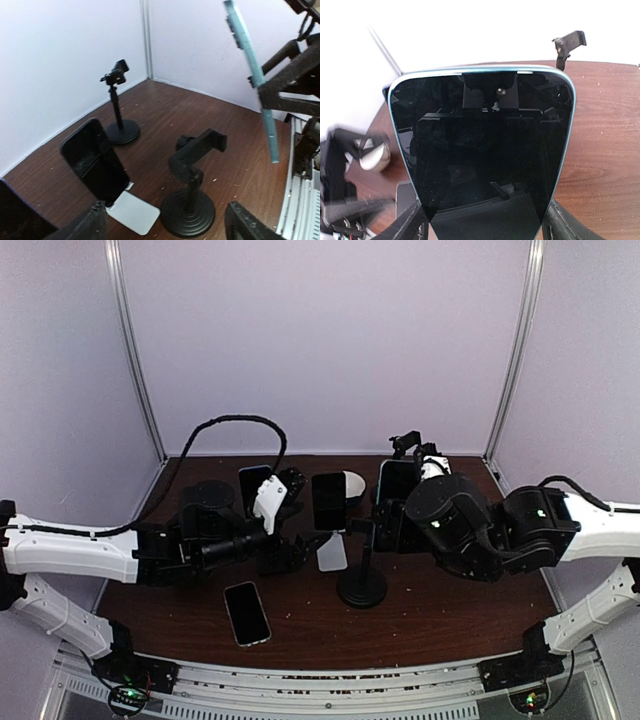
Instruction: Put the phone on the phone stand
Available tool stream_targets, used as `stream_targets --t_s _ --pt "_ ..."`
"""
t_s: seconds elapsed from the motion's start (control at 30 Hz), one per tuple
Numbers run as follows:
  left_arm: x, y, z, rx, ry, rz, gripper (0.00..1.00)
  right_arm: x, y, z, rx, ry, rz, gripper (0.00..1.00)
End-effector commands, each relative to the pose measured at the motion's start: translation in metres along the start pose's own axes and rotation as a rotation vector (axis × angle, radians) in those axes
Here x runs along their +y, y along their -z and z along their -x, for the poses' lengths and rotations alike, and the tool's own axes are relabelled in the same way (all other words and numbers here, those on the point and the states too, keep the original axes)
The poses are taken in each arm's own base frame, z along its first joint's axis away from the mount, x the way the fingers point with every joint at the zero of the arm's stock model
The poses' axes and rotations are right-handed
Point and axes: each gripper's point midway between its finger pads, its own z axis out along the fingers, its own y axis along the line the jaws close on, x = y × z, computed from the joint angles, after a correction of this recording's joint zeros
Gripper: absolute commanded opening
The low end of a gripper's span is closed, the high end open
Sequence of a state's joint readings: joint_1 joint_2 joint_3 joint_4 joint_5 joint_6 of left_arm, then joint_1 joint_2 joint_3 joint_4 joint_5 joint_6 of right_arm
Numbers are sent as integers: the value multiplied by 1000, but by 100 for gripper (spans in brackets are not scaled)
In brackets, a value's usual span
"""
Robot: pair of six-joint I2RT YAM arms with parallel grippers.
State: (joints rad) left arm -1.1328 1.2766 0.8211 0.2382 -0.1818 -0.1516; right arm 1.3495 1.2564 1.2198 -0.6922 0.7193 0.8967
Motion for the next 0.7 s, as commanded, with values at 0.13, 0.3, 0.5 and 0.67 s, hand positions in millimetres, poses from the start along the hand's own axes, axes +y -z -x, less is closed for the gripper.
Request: stream_targets --t_s 0.13,0.3,0.5,0.67 --pt "-64 -14 60 -276 71 -318 90 9 14 52 -146 -72 -14 38" --pt "-87 -35 72 -240 83 -423 94 20 15 51 -148 -17 -26 37" --pt "-85 -41 67 -204 81 -409 85 30 21 47 -163 67 -18 35" --pt "-92 -43 61 -182 78 -469 52 39 22 43 -167 76 30 34"
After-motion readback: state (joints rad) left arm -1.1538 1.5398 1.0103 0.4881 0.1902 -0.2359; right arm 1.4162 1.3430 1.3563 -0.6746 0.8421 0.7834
